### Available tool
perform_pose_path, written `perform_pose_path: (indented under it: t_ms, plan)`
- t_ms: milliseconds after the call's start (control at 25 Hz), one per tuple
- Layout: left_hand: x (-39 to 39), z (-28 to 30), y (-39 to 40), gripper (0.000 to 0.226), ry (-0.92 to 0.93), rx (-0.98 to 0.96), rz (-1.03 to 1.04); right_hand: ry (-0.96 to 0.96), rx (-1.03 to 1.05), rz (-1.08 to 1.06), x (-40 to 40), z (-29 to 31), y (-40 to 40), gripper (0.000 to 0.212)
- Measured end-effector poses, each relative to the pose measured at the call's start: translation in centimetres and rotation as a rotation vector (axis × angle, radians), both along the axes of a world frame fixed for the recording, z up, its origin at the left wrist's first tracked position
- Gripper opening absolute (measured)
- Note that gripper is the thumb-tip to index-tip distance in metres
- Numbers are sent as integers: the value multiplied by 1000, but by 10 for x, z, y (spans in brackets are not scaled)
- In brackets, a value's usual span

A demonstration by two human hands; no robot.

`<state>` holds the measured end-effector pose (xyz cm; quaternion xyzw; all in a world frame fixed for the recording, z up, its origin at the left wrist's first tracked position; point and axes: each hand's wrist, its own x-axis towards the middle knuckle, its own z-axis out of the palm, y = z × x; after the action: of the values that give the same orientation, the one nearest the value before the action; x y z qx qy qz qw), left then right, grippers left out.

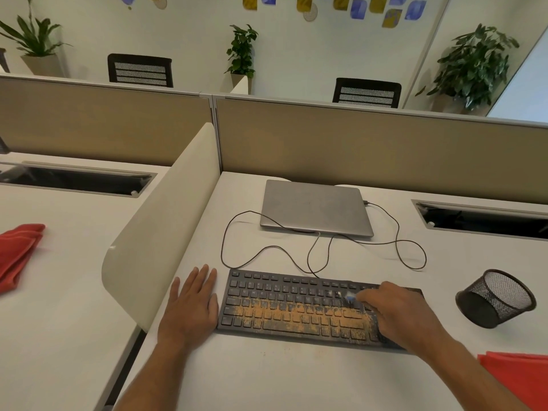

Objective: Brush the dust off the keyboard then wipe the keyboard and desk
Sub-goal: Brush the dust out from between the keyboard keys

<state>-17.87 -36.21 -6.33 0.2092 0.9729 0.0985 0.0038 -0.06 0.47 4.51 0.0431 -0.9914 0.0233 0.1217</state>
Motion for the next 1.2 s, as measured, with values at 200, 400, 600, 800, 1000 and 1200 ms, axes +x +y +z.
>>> perform_pose_path:
  t_ms: [200,400,600,800,1000,1200]
  plan:
    - [0,0,1,77,-2,7,0,-9,-28,48,2,-2,2,52]
    - [1,1,0,78,-1,-2,-1,2,-30,52,0,-7,-2,55]
    - [1,1,0,78,0,14,-4,36,-72,16,-2,-3,-3,47]
    - [0,0,0,77,-1,22,-3,15,-98,24,-2,-3,-4,41]
    - [0,-1,1,77,0,24,-3,-4,-115,15,-4,-5,-10,35]
    - [0,-2,0,77,1,28,3,31,-149,20,-7,-5,-9,29]
